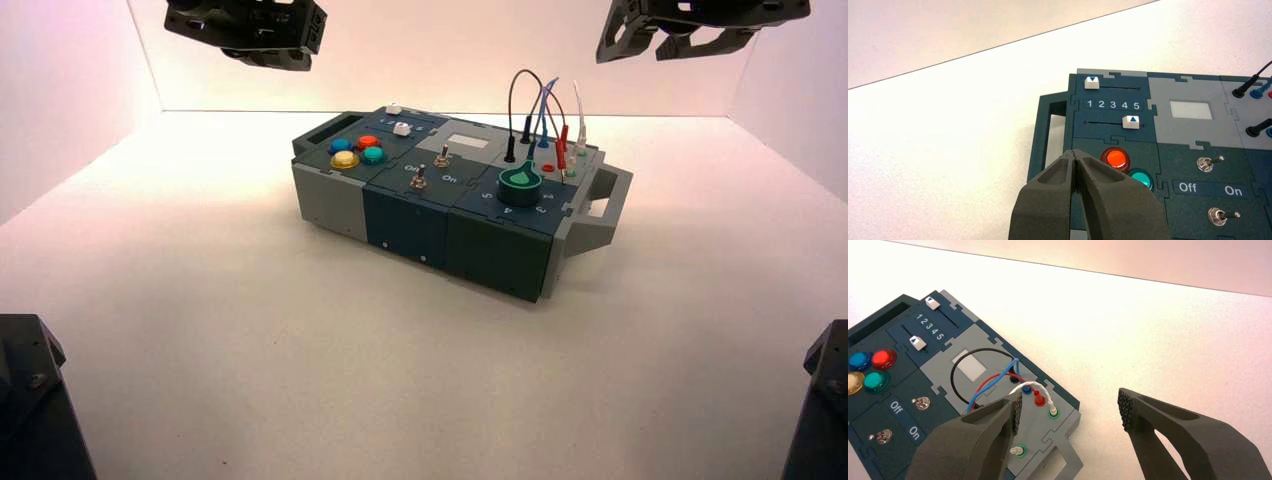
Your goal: Close right gripper.
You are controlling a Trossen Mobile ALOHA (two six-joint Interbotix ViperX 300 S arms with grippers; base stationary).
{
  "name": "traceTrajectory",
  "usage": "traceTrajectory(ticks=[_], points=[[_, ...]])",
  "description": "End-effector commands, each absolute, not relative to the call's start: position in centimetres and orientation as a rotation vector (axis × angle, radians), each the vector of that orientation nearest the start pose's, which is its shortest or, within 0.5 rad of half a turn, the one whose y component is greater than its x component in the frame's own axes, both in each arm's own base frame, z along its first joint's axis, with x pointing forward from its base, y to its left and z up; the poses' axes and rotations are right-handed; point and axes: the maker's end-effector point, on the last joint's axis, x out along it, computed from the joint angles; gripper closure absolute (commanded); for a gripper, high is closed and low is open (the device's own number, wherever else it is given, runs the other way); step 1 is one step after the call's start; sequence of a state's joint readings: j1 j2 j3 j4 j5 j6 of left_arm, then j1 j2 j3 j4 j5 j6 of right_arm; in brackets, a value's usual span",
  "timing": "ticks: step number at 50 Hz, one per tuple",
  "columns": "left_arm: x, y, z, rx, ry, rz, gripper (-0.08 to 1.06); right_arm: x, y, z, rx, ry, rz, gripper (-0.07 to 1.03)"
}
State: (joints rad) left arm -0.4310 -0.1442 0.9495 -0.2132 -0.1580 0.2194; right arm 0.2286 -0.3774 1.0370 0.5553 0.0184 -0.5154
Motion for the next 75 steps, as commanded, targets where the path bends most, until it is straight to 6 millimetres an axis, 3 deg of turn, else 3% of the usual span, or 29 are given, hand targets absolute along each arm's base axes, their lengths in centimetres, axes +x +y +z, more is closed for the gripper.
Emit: traceTrajectory(ticks=[1,41,46,51,55,57,65,71,75], points=[[33.8,-14.8,11.9,0.160,0.601,-0.386,1.01,32.0,7.7,14.8,-0.031,0.634,0.217,-0.03],[33.8,-14.7,11.8,0.160,0.604,-0.384,1.01,31.5,7.6,16.1,-0.016,0.598,0.218,0.01],[33.8,-14.7,11.5,0.162,0.610,-0.384,1.01,31.5,7.6,16.0,-0.016,0.602,0.220,0.13],[33.8,-14.7,11.5,0.162,0.610,-0.384,1.01,31.3,7.7,15.9,-0.015,0.614,0.228,0.41],[33.8,-14.7,11.5,0.162,0.610,-0.384,1.01,31.1,7.9,15.8,-0.013,0.624,0.237,0.71],[33.7,-14.7,11.5,0.162,0.610,-0.386,1.01,31.0,7.9,15.9,-0.014,0.626,0.240,0.78],[33.7,-14.7,11.6,0.162,0.609,-0.386,1.01,30.7,7.9,16.2,-0.013,0.617,0.245,0.82],[33.7,-14.7,11.6,0.162,0.609,-0.386,1.01,30.5,7.8,16.3,-0.017,0.612,0.247,1.00],[33.7,-14.7,11.7,0.161,0.607,-0.386,1.01,30.3,7.8,16.4,-0.020,0.606,0.248,0.98]])
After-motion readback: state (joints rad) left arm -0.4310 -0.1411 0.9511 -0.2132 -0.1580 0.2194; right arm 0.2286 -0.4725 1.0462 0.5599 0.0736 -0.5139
